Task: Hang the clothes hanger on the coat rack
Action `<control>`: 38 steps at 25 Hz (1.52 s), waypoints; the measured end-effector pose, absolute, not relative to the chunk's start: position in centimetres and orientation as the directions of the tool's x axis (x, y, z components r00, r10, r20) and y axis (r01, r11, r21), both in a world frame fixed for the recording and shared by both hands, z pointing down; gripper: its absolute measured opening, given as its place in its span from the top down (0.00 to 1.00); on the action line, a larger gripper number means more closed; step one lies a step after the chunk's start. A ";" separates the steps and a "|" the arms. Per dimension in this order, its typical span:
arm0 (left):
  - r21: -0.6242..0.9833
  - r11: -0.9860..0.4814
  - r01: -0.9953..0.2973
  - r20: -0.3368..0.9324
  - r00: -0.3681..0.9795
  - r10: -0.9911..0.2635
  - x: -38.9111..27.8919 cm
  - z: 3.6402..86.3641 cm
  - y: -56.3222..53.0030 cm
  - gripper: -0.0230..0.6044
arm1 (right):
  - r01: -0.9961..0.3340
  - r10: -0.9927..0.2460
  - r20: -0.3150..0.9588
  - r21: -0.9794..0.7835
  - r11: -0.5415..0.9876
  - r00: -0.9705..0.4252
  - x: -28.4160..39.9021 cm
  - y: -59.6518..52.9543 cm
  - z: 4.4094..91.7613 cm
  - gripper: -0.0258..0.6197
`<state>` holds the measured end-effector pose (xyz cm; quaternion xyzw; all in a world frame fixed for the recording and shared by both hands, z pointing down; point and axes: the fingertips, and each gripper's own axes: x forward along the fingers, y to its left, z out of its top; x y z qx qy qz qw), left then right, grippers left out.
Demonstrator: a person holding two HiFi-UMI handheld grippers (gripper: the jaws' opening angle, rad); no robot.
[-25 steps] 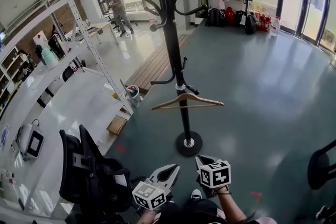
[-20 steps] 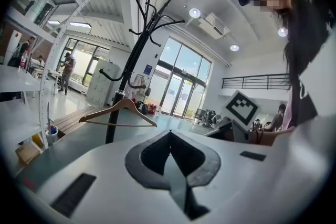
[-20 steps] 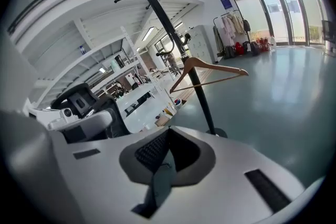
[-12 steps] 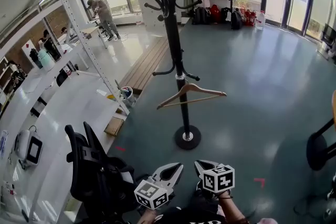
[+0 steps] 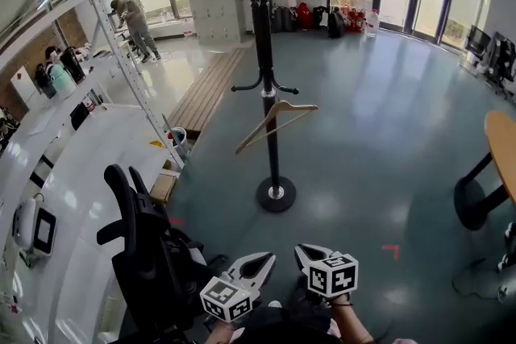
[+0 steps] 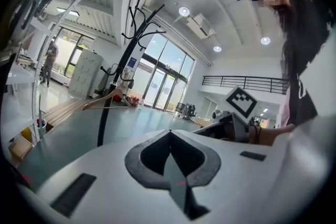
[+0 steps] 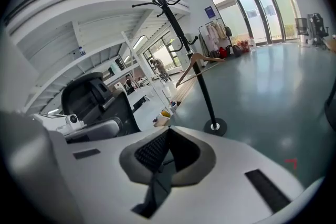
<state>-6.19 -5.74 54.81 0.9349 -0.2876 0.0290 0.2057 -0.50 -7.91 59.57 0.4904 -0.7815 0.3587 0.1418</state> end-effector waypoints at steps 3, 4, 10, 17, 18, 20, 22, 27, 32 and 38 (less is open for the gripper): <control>0.367 -0.767 -0.526 0.159 0.848 -0.505 -6.3 54.3 -4.2 0.96 | -0.878 -0.674 0.579 -0.413 0.243 -0.458 -0.6 -5.8 59.3 0.95; 0.366 -0.773 -0.519 0.154 0.852 -0.500 -6.2 54.1 -3.7 0.96 | -0.879 -0.676 0.579 -0.413 0.237 -0.455 -0.6 -5.2 59.2 0.95; 0.359 -0.781 -0.510 0.127 0.856 -0.501 -5.6 52.8 -2.3 0.96 | -0.882 -0.663 0.593 -0.398 0.251 -0.457 -0.6 -2.5 58.3 0.95; 0.361 -0.775 -0.519 0.108 0.849 -0.518 -4.0 51.7 -1.7 0.96 | -0.874 -0.657 0.586 -0.403 0.272 -0.474 0.2 -1.1 57.4 0.95; 0.364 -0.774 -0.517 0.110 0.850 -0.516 -3.7 51.8 -1.5 0.96 | -0.875 -0.655 0.588 -0.401 0.273 -0.474 0.4 -0.9 57.4 0.95; 0.368 -0.777 -0.511 0.114 0.854 -0.508 -2.9 51.9 -1.0 0.96 | -0.877 -0.651 0.595 -0.394 0.275 -0.471 1.0 -0.5 57.5 0.95; 0.368 -0.778 -0.509 0.114 0.855 -0.505 -2.1 51.9 -0.5 0.96 | -0.877 -0.648 0.597 -0.392 0.279 -0.473 1.5 -0.2 57.5 0.95; 0.361 -0.778 -0.515 0.110 0.852 -0.512 -0.9 51.5 0.2 0.96 | -0.871 -0.640 0.595 -0.393 0.294 -0.485 2.3 0.6 57.4 0.95; 0.350 -0.767 -0.537 0.109 0.837 -0.536 -1.0 51.3 0.0 0.96 | -0.863 -0.632 0.592 -0.397 0.312 -0.500 2.4 0.5 57.4 0.95; 0.346 -0.754 -0.558 0.125 0.824 -0.553 -1.4 51.6 0.0 0.96 | -0.852 -0.617 0.590 -0.407 0.329 -0.520 2.0 0.5 57.8 0.95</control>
